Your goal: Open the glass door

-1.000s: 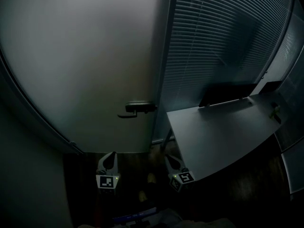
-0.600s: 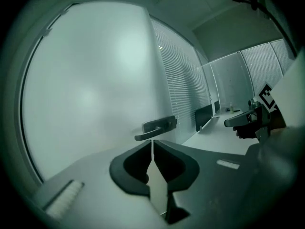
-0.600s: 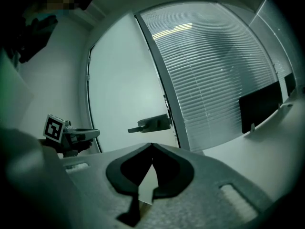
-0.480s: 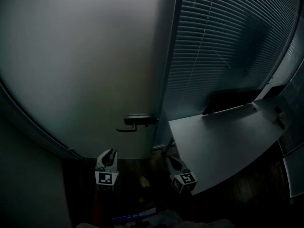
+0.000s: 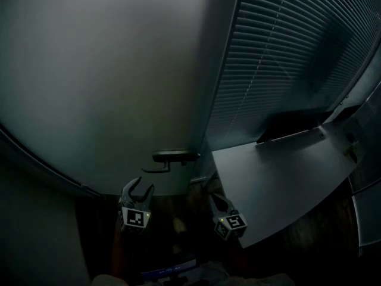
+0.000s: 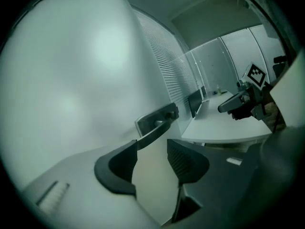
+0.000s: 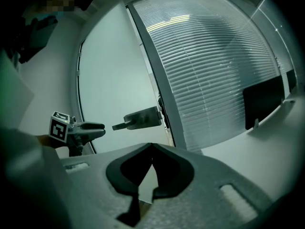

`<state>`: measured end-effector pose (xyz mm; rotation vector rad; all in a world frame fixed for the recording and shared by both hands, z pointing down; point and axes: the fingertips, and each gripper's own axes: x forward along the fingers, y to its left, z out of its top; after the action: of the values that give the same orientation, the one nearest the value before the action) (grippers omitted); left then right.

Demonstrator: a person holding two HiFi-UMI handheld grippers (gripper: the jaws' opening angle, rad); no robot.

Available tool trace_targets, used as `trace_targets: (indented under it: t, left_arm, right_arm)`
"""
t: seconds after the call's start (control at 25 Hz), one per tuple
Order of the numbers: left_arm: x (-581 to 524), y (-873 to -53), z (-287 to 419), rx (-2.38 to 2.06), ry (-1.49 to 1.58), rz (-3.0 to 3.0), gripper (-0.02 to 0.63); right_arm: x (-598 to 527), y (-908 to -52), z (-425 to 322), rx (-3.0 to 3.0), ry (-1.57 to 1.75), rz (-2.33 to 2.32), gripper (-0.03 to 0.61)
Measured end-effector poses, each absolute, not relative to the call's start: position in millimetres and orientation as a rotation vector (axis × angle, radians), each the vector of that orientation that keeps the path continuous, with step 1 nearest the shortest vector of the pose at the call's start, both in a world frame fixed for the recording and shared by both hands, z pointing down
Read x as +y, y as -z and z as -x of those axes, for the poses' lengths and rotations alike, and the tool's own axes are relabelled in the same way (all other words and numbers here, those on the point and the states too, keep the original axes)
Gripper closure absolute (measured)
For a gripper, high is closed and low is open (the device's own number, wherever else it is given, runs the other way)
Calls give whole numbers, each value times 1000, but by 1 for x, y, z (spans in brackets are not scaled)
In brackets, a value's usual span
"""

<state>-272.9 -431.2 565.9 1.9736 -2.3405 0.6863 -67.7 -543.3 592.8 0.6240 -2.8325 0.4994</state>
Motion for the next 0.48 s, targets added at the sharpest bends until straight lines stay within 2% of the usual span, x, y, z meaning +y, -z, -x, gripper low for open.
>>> trace_targets:
  t: [0.48]
  left_arm:
    - [-459,-583,276,-2274,-889,-2044,283]
  right_arm:
    - [-558,-615,76,-2813,-508,-641,577]
